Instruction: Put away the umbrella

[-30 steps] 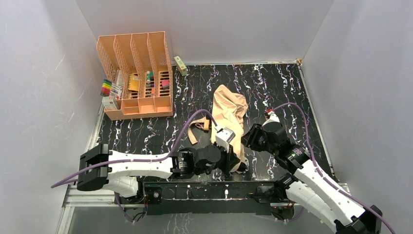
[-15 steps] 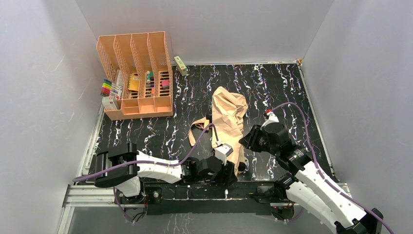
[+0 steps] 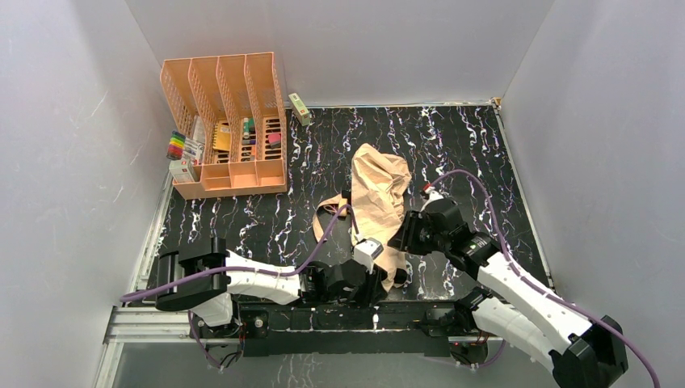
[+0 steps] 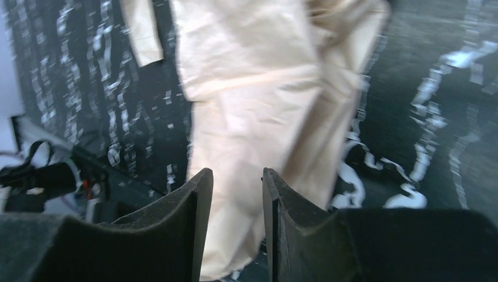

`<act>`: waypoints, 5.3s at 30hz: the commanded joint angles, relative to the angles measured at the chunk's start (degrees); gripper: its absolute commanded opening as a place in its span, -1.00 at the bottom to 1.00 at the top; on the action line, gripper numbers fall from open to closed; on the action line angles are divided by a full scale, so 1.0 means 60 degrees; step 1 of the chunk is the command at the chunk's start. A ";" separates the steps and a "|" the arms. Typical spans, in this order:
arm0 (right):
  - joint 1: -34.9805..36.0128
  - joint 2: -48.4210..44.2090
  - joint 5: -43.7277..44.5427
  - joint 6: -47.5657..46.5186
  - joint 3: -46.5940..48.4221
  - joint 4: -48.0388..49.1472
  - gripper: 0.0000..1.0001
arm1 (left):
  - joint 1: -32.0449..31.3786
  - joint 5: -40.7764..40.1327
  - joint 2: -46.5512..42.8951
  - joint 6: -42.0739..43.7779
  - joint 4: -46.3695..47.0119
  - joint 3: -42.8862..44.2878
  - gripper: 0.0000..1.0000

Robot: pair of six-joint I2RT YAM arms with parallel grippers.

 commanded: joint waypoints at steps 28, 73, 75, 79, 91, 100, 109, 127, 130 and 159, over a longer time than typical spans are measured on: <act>0.1351 -0.1022 0.1129 0.1566 -0.1028 -0.1939 0.19 | 0.0916 -0.1803 -0.3274 0.1059 -0.2837 0.1163 -0.81; 1.2363 0.9701 1.0420 0.4207 0.4688 -0.5805 -0.60 | 0.2073 -0.1565 -0.4716 0.1495 -0.3914 0.1200 -0.81; 1.2459 0.9218 1.0216 0.3435 0.4318 -0.4785 -0.39 | 0.2080 -0.1508 -0.4718 0.1481 -0.3914 0.1137 -0.81; 1.2675 0.7215 0.9522 0.1666 0.2959 -0.2113 -0.13 | 0.2073 -0.1393 -0.4756 0.1387 -0.3879 0.0979 -0.80; 1.2665 0.1537 0.9824 0.1313 0.0585 0.0017 0.03 | 0.2080 -0.1469 -0.4983 0.1157 -0.3834 0.0631 -0.80; 1.1622 -0.1324 1.0689 0.4240 -0.0287 -0.1442 -0.78 | 0.2077 -0.1274 -0.4699 0.1098 -0.3660 0.0621 -0.79; 0.9801 -0.0836 0.8703 0.3468 -0.0500 -0.0878 -1.00 | 0.2080 -0.1030 -0.4271 0.1113 -0.3514 0.0788 -0.82; 0.5471 0.1408 0.4233 0.0380 -0.0866 0.2865 -1.00 | 0.2080 -0.0988 -0.4516 0.1045 -0.3679 0.0778 -0.47; 0.5330 0.1681 0.4084 0.0374 -0.0848 0.3096 -1.00 | 0.2080 -0.0822 -0.4834 0.1135 -0.3985 0.0951 -0.24; 0.3599 0.3894 0.2322 0.1957 -0.0766 0.5408 -1.00 | -0.1304 -0.4353 -0.4724 -0.2106 -0.5416 -0.0402 0.97</act>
